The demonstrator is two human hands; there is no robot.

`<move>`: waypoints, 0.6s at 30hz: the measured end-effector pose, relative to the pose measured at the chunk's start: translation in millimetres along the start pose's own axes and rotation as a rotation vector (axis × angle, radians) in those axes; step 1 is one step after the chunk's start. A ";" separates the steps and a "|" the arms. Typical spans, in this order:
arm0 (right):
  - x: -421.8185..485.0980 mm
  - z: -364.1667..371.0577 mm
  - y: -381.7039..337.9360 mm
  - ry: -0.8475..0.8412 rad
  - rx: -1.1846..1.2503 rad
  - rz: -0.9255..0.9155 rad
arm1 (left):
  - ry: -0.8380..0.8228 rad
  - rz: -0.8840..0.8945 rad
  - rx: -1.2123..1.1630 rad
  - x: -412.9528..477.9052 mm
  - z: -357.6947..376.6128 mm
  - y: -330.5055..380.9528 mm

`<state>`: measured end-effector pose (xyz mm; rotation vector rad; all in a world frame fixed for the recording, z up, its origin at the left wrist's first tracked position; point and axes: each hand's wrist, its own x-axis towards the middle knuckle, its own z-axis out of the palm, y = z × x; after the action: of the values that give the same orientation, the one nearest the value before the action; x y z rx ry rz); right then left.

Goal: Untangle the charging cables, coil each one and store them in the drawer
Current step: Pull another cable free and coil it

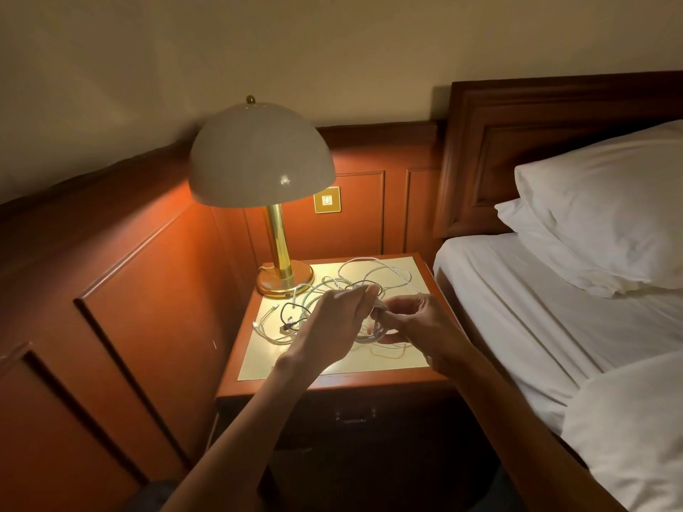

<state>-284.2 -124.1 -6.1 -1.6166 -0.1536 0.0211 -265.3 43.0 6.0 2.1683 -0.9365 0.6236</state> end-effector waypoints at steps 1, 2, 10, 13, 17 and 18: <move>0.1 -0.1 1.0 0.002 -0.006 -0.015 | -0.012 -0.018 -0.016 -0.7 0.3 -0.7; 0.1 -0.9 2.0 -0.002 -0.013 -0.030 | -0.025 -0.040 -0.033 -1.4 0.0 -0.7; -0.5 -4.5 8.6 -0.037 -0.098 -0.182 | -0.128 -0.166 -0.149 -1.3 -8.5 2.1; 2.0 -0.3 11.7 0.021 -0.153 -0.222 | -0.208 -0.256 -0.229 -0.1 -9.6 -6.6; 3.2 2.0 18.7 0.246 -0.432 -0.662 | -0.233 -0.484 -0.548 0.7 -6.2 -9.4; 3.7 0.1 21.6 0.236 -0.550 -0.804 | -0.238 -0.518 -0.584 1.1 -4.9 -9.9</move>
<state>-278.7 -124.5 -27.3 -1.9745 -0.6589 -0.8921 -257.7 51.2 5.9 1.8469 -0.5364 -0.1526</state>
